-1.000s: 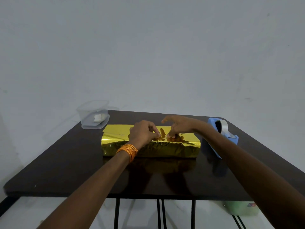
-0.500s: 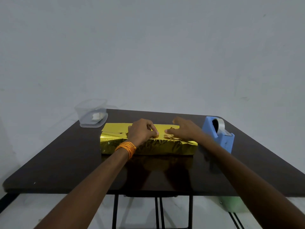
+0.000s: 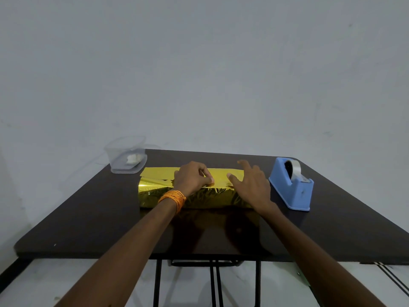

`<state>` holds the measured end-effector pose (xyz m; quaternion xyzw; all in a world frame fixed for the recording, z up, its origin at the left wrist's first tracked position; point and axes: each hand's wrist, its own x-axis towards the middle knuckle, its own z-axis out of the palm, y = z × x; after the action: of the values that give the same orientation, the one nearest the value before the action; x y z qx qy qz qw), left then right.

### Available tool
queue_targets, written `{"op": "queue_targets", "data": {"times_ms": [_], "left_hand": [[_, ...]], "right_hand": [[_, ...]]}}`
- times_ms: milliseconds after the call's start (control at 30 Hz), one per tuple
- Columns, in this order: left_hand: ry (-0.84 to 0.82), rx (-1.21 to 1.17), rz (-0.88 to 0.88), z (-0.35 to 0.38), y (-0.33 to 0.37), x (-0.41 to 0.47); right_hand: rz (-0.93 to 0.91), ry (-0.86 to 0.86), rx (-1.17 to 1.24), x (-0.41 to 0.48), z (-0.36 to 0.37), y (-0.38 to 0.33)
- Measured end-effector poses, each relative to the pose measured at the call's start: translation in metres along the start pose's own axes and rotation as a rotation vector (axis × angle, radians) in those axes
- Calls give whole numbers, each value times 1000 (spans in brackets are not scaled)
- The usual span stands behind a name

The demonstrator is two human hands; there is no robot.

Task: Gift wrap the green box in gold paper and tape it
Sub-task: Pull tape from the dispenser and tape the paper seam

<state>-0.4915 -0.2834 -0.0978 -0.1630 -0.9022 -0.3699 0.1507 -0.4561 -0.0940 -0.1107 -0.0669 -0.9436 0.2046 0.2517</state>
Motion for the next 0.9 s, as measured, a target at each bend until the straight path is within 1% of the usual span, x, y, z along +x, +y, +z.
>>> {"op": "queue_targets", "data": {"times_ms": [33, 100, 200, 367, 500, 567, 633, 667, 733, 800, 900], "left_hand": [[0, 2, 1, 0, 0, 0], [-3, 2, -1, -1, 0, 0], [-5, 1, 1, -1, 1, -1], [-21, -9, -5, -2, 2, -2], [-23, 0, -3, -3, 3, -3], [-28, 5, -5, -4, 3, -3], [-31, 13, -9, -4, 4, -3], [-34, 20, -12, -4, 5, -4], [-35, 33, -15, -4, 6, -4], [-33, 60, -9, -3, 7, -4], [-17, 154, 26, -2, 14, -4]], "right_hand": [[-3, -3, 1, -1, 0, -3], [0, -61, 18, -1, 1, -5], [49, -137, 103, 1, 1, 2], [102, -145, 235, 0, 2, 6], [155, -101, 344, -2, 6, 11], [196, -128, 440, 0, 6, 13], [241, -120, 506, 0, 3, 14], [252, -111, 501, 0, 1, 15], [211, -99, 407, -2, -5, 16], [157, -39, 307, -3, -12, 18], [160, 36, 271, -1, -32, 23]]}}
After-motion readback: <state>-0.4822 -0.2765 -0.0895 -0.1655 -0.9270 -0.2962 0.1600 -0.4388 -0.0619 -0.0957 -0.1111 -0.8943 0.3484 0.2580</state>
